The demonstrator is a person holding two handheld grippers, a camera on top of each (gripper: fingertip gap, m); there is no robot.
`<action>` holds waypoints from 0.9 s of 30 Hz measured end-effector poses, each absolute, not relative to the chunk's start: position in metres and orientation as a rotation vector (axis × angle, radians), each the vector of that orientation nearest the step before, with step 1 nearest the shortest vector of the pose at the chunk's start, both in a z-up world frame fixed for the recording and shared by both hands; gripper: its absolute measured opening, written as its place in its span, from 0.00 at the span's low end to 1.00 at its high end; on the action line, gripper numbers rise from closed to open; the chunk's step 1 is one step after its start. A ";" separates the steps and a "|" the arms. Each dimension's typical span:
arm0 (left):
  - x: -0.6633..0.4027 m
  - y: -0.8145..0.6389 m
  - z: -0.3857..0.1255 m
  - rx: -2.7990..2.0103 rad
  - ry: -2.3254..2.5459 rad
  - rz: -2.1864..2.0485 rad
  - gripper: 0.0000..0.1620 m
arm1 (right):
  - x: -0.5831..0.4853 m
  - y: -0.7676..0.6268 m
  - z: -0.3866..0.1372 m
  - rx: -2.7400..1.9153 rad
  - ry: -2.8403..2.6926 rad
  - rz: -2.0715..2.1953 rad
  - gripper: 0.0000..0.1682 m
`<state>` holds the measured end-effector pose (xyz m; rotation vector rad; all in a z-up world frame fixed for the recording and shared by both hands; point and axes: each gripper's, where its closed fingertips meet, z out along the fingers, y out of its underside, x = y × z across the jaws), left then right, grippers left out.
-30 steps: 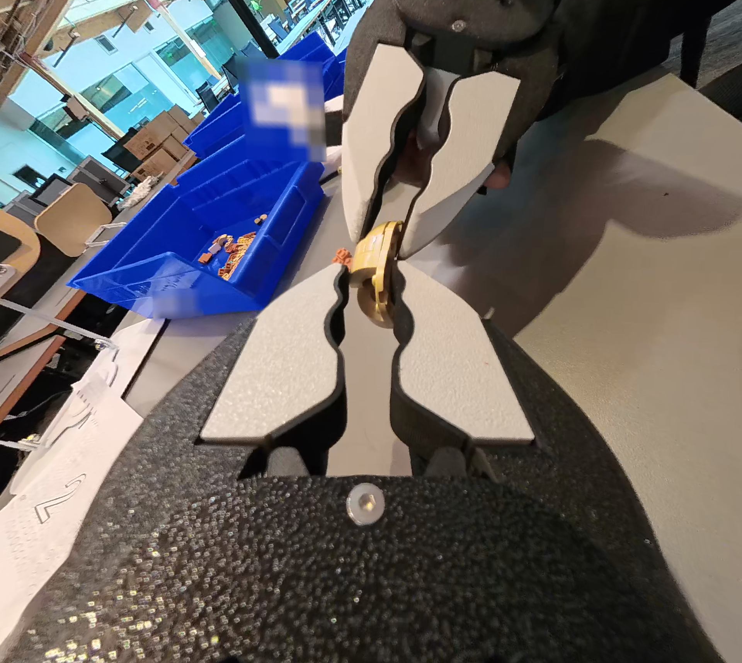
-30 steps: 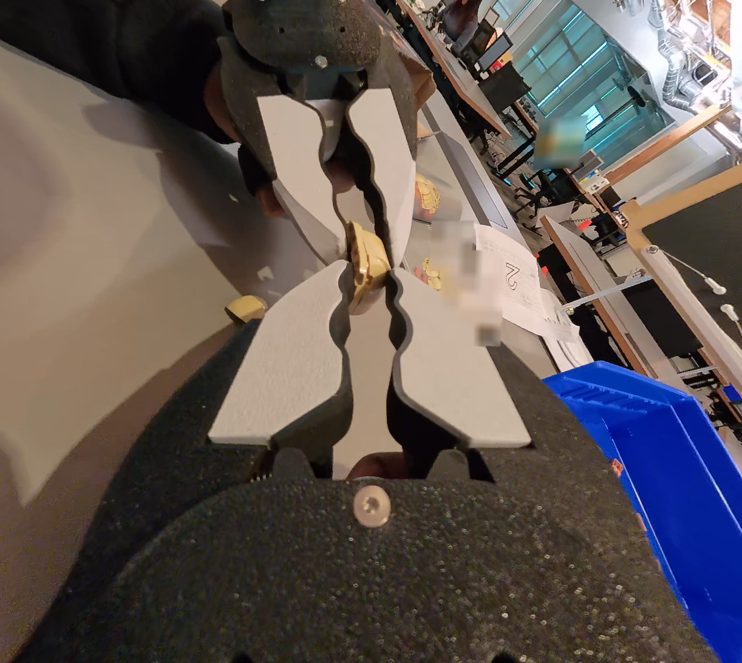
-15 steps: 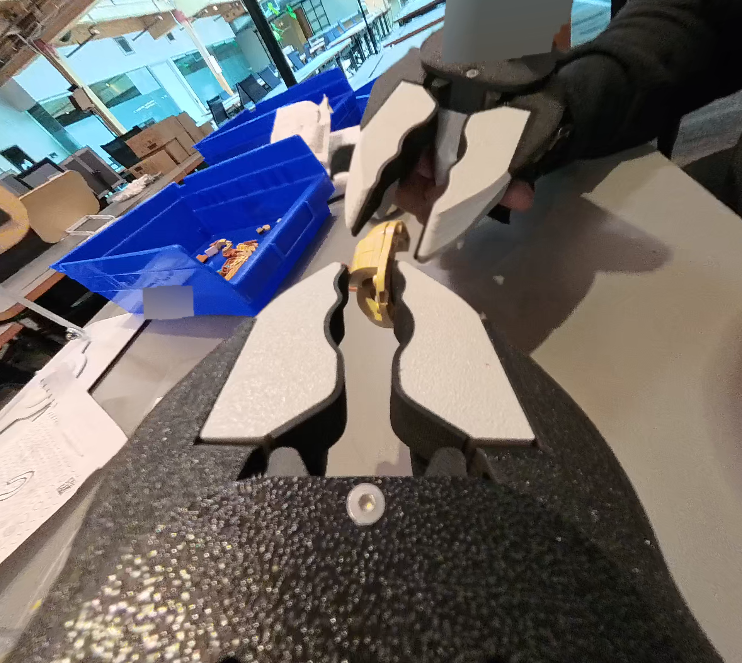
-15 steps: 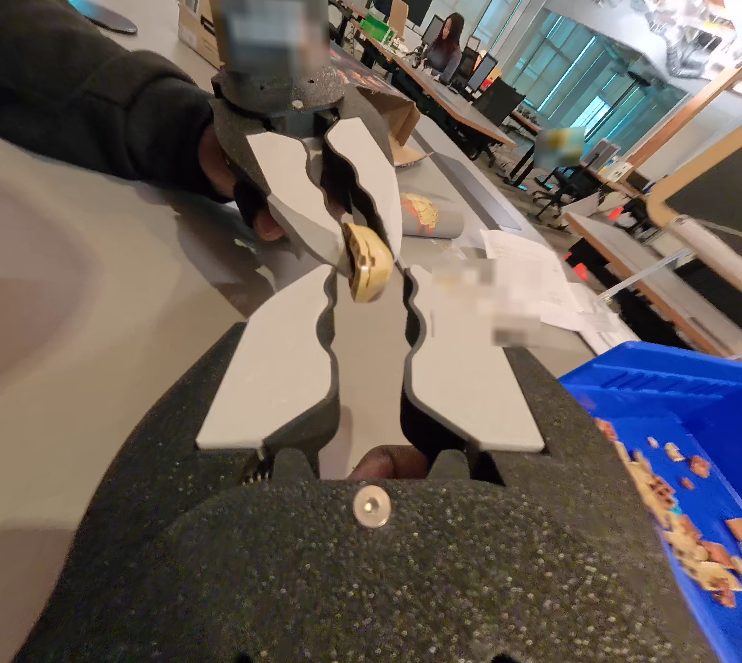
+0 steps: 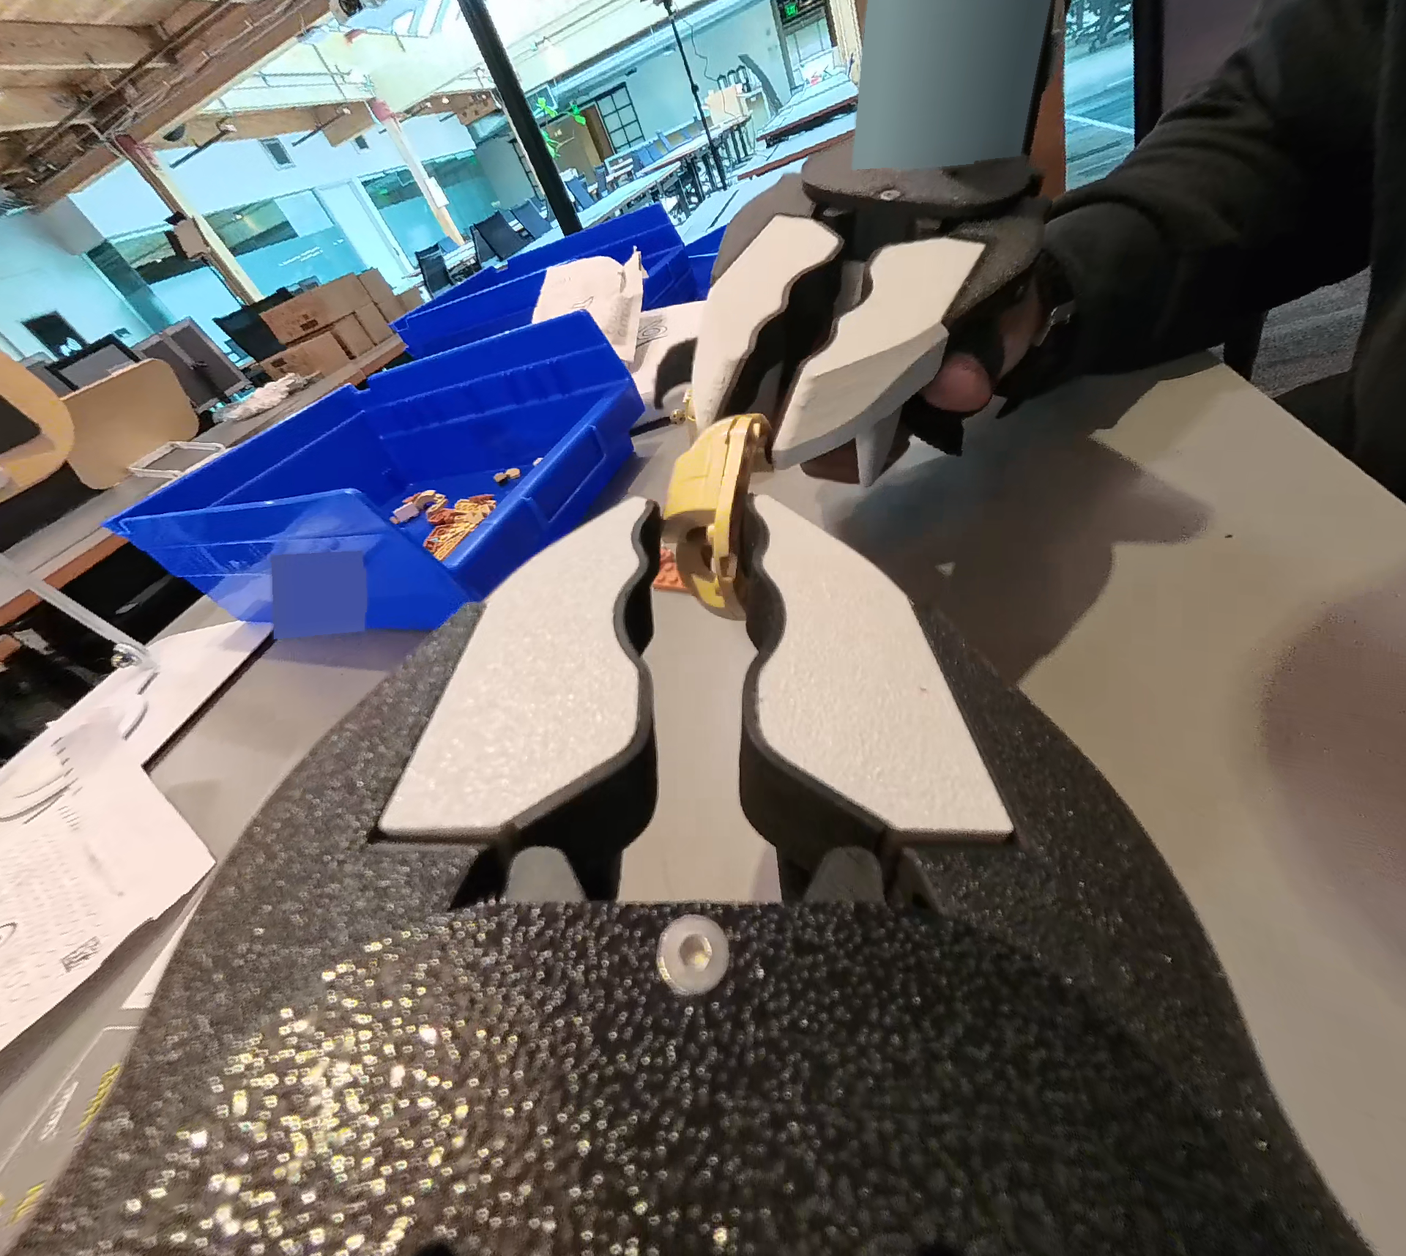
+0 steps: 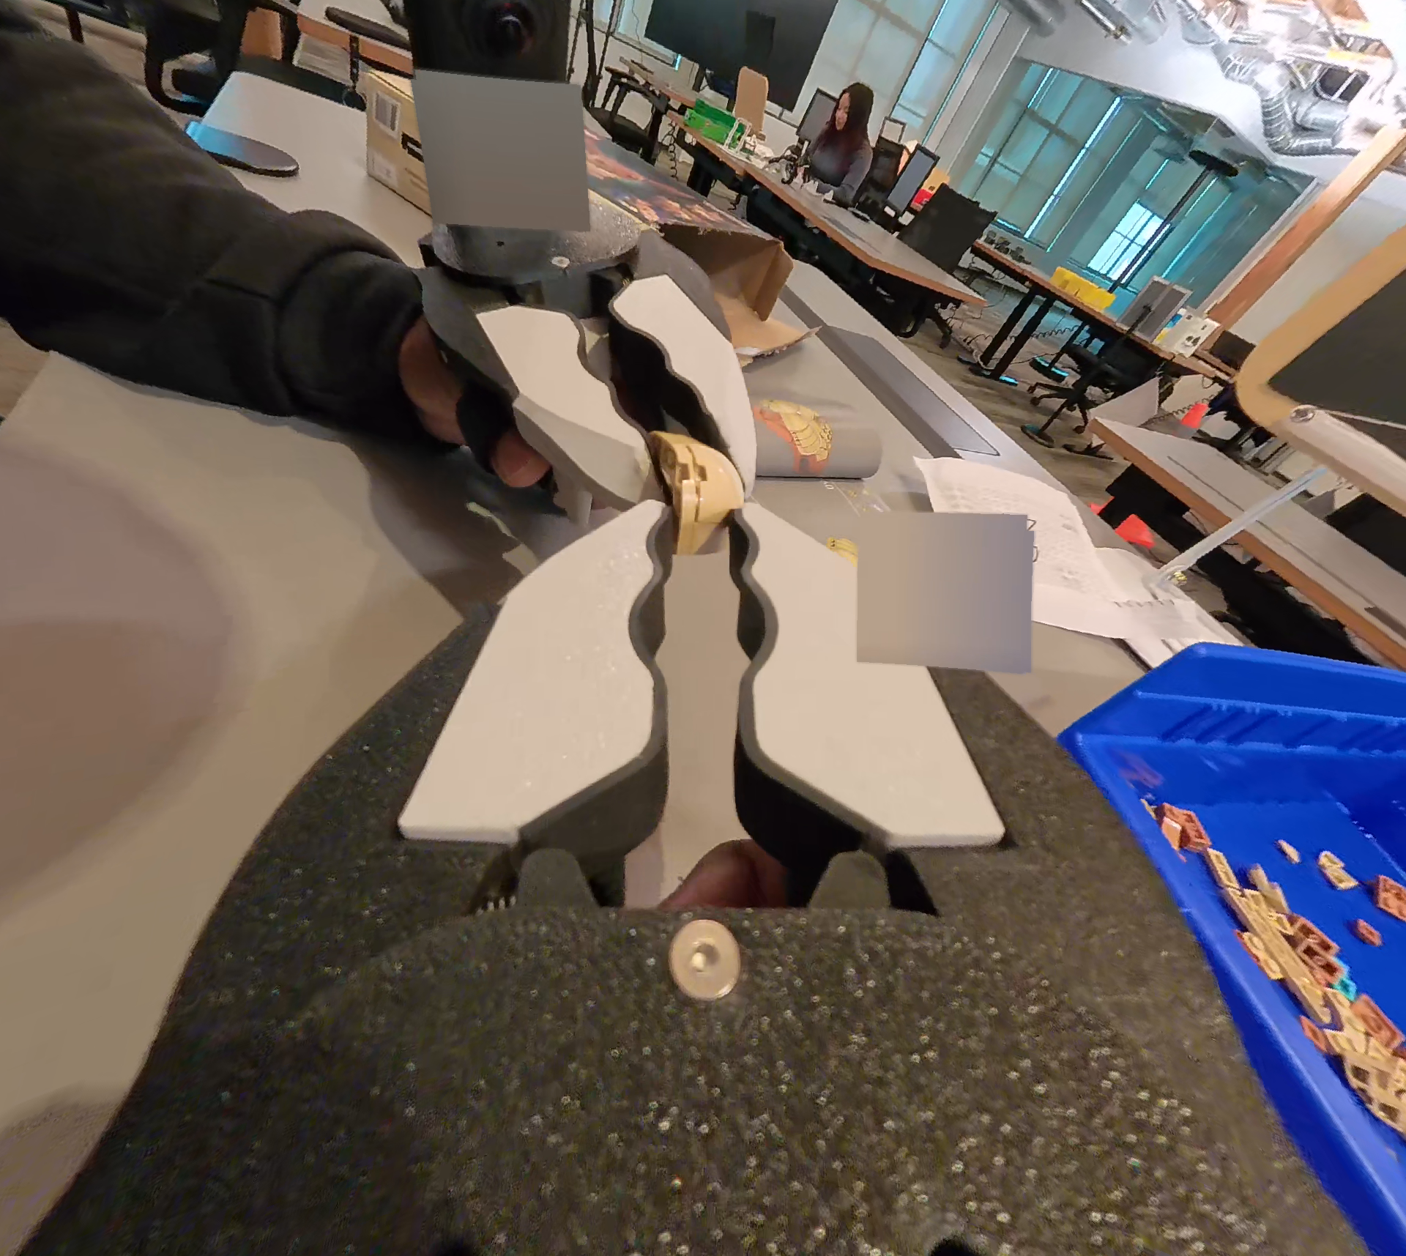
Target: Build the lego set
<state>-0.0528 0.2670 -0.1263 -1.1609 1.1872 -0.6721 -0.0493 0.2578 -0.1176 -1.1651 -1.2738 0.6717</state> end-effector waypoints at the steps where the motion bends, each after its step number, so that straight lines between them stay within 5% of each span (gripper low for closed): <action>1: -0.052 0.267 -0.128 -1.168 1.193 -0.667 0.12 | -0.049 0.258 -0.118 -1.159 -1.279 0.656 0.08; 17: -0.051 0.272 -0.134 -1.232 1.202 -0.650 0.12 | -0.050 0.261 -0.119 -1.104 -1.289 0.482 0.12; 27: -0.047 0.273 -0.141 -1.274 1.229 -0.619 0.12 | -0.051 0.261 -0.122 -1.098 -1.306 0.455 0.07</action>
